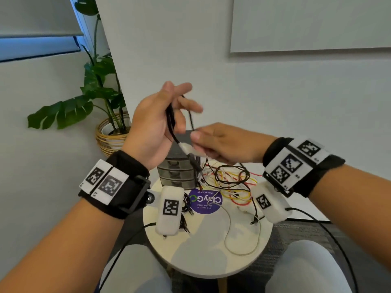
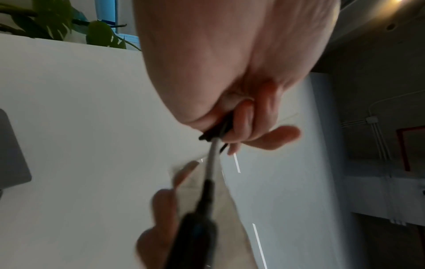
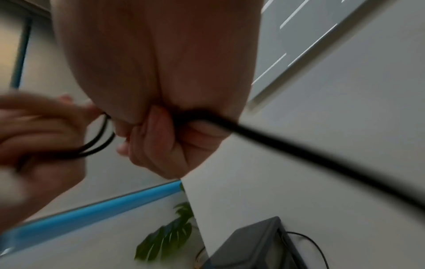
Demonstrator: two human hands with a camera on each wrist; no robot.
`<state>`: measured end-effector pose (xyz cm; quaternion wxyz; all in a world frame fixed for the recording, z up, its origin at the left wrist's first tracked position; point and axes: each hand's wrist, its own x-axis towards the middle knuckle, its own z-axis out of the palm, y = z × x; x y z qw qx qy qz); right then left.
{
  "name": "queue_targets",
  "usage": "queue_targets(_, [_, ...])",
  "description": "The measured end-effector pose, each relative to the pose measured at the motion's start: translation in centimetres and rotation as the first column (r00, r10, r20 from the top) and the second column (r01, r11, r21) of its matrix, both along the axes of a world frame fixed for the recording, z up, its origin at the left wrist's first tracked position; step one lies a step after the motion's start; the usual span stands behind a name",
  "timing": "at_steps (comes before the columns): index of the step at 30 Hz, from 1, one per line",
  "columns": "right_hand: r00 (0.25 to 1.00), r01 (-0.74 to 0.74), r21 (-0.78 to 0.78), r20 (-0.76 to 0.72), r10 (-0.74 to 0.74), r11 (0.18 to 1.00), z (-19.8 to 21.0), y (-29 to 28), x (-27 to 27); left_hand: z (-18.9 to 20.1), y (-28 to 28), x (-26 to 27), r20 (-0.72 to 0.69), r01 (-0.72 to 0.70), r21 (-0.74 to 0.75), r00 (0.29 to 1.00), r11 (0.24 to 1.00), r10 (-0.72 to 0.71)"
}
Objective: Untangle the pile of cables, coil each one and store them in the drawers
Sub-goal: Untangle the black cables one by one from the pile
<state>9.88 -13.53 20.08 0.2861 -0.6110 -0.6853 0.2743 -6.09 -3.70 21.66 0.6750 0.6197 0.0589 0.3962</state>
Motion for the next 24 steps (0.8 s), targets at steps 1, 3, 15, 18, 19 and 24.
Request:
queue_targets(1, [0.997, -0.03, -0.011, 0.065, 0.031, 0.999, 0.3, -0.2, -0.5, 0.1, 0.0, 0.2, -0.003, -0.059, 0.002, 0.998, 0.998, 0.059])
queue_targets(3, [0.98, -0.083, -0.036, 0.181, 0.088, 0.996, 1.9, -0.4, -1.0, 0.2, -0.1, 0.4, -0.062, -0.145, 0.075, 0.987, 0.987, 0.15])
queue_targets(15, [0.974, 0.12, 0.382, 0.135, -0.184, 0.916, 6.8, -0.9, 2.7, 1.2, 0.0, -1.5, -0.339, 0.227, 0.176, 0.928, 0.958, -0.158])
queue_targets(18, [0.98, 0.198, 0.311, -0.091, -0.179, 0.929, 3.0, -0.1, 2.6, 2.0, -0.5, -2.0, -0.157, 0.341, 0.048, 0.931, 0.939, -0.33])
queue_targets(19, [0.97, 0.216, 0.262, -0.166, -0.176, 0.941, 1.9, 0.1, 2.2, 2.3, -0.7, -1.9, -0.074, 0.325, 0.03, 0.944, 0.945, -0.322])
queue_targets(24, [0.989, 0.012, 0.081, -0.146, 0.0, 0.997, 0.5, -0.2, -1.1, 2.4, -0.8, -0.2, 0.088, -0.053, -0.035, 0.995, 0.998, 0.056])
